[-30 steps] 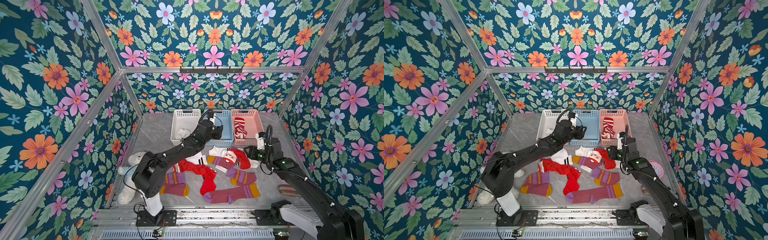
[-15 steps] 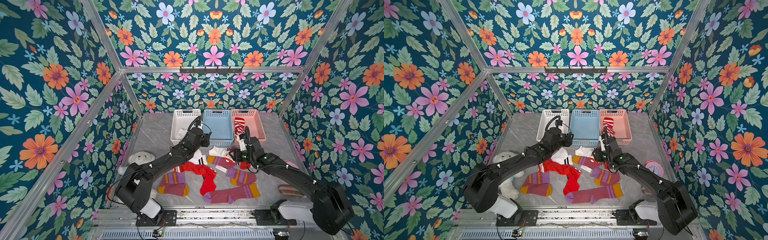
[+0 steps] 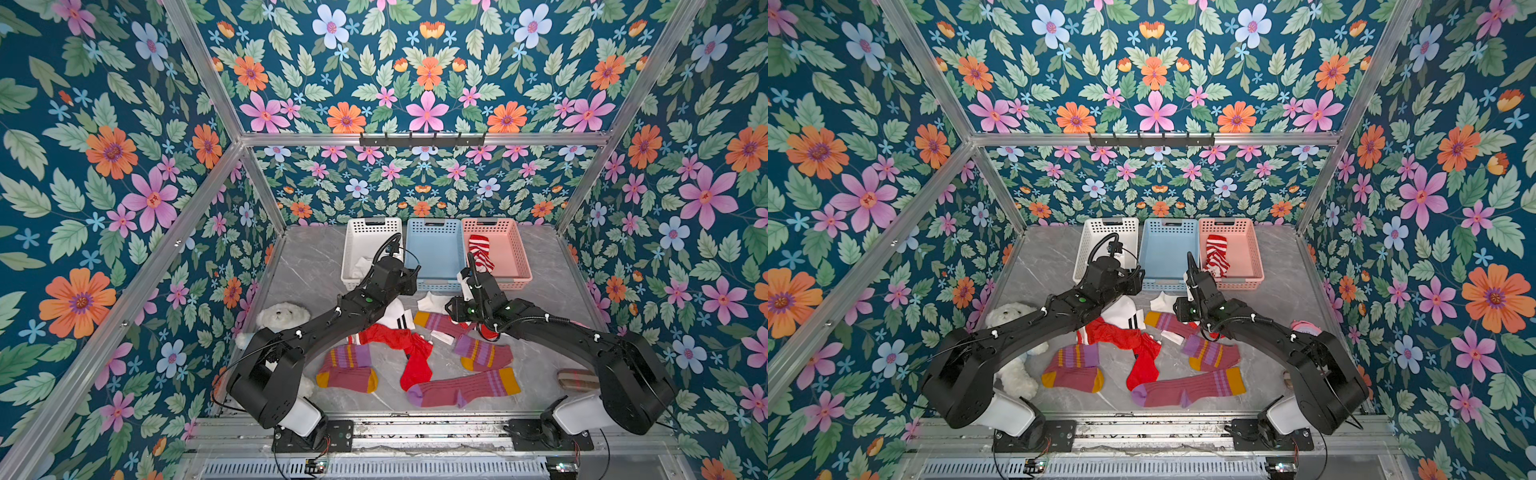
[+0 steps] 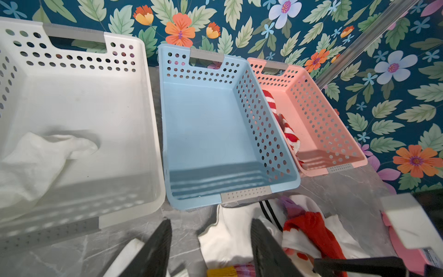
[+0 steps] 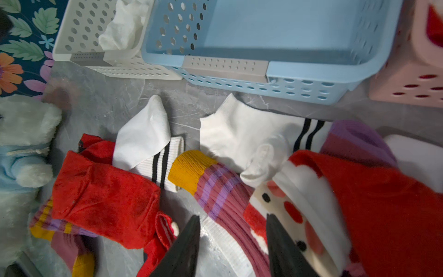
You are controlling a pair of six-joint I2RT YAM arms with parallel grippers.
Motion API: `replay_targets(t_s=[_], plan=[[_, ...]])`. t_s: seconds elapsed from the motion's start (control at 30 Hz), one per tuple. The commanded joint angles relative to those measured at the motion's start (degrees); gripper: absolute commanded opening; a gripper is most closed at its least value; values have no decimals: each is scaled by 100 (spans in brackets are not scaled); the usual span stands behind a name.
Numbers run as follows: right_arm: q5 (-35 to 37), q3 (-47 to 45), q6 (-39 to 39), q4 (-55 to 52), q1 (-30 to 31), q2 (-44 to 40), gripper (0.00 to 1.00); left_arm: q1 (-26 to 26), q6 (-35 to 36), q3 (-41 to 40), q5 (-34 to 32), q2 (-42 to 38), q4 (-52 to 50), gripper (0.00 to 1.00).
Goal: Sort the socks into the basket by color
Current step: Pick up the sock at the center of the board.
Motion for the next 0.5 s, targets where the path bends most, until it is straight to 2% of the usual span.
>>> replay_targets(t_s=[0.0, 0.13, 0.47], plan=[[499, 47, 79, -281, 12, -9, 47, 26, 22, 0, -69, -26, -18, 56], [762, 15, 70, -482, 21, -64, 47, 42, 29, 17, -67, 27, -19, 56], [854, -162, 156, -554, 56, 20, 46, 70, -6, 45, 47, 157, 69, 56]])
